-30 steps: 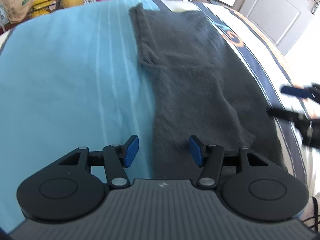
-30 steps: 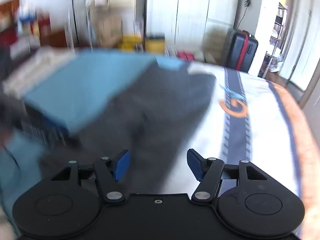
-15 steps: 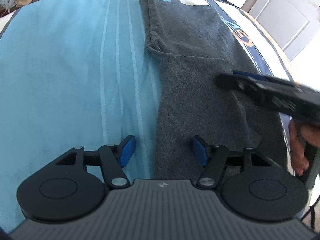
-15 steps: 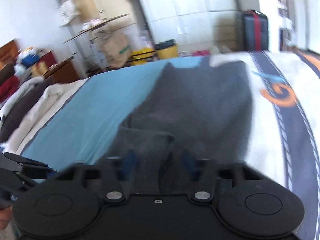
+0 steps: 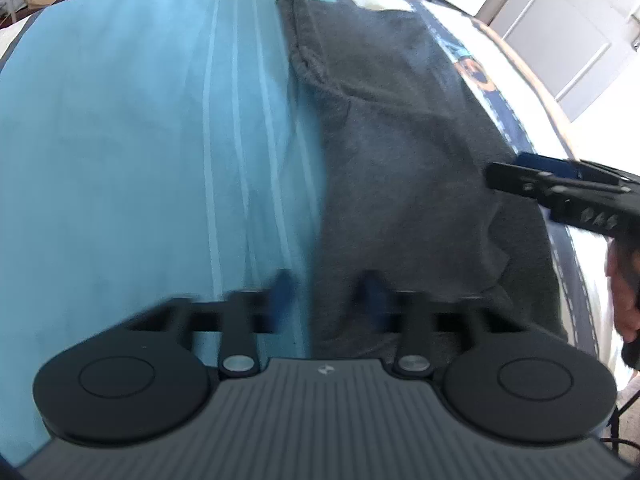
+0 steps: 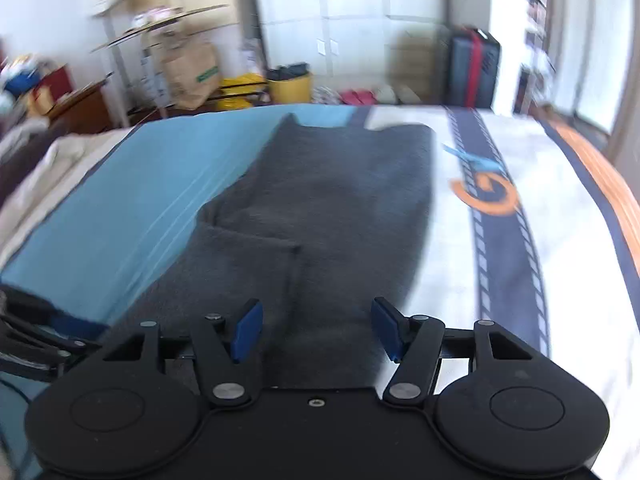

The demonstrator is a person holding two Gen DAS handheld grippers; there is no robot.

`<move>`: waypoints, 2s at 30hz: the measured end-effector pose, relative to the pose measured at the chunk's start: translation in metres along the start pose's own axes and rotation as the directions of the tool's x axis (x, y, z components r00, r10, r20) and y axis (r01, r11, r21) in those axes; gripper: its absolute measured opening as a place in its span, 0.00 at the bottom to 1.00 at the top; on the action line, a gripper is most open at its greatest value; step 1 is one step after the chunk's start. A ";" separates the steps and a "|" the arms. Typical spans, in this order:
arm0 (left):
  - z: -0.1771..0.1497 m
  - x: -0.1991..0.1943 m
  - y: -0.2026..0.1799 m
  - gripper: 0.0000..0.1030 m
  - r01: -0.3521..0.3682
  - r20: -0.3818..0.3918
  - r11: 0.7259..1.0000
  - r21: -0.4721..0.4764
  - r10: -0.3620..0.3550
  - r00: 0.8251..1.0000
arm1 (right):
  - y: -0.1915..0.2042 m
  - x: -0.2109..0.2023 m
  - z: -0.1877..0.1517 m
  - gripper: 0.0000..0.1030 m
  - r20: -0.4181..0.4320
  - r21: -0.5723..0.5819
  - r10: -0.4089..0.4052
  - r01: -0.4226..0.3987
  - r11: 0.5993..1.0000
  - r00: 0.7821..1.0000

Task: Fold clothes
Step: 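Open both grippers and smooth the folded shirt strip flat, then grasp the grey strip's end with the left gripper while the right gripper grasps the strip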

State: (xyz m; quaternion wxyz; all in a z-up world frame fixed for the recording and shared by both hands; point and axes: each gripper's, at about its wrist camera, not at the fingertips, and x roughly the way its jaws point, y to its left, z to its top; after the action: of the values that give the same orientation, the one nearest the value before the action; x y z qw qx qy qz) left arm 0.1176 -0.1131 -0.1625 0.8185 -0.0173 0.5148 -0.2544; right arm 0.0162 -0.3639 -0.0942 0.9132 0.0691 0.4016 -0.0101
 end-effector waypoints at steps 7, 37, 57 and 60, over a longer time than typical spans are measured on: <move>-0.018 -0.012 0.034 0.04 -0.022 0.027 0.984 -0.179 0.027 0.999 | -0.050 -0.028 -0.027 0.65 -0.049 0.301 0.070 -0.052 0.952 0.996; -0.021 -0.019 0.029 0.09 0.228 0.082 0.940 -0.255 -0.214 0.973 | -0.028 -0.007 -0.111 0.09 0.040 0.639 0.371 -0.309 0.704 0.928; -0.026 0.000 0.026 0.12 0.282 0.056 0.904 -0.322 -0.279 0.959 | -0.019 -0.001 -0.119 0.29 0.066 0.659 0.334 -0.293 0.693 0.940; -0.027 -0.010 0.015 0.12 0.283 0.080 0.922 -0.263 -0.272 0.959 | -0.024 0.000 -0.125 0.10 0.093 0.681 0.365 -0.327 0.656 0.926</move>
State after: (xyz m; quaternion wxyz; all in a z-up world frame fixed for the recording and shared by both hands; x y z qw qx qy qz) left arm 0.0975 -0.0892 -0.1716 0.7747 -0.2073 0.5199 -0.2944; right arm -0.0775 -0.3707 -0.1805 0.7965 0.4763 0.3719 0.0182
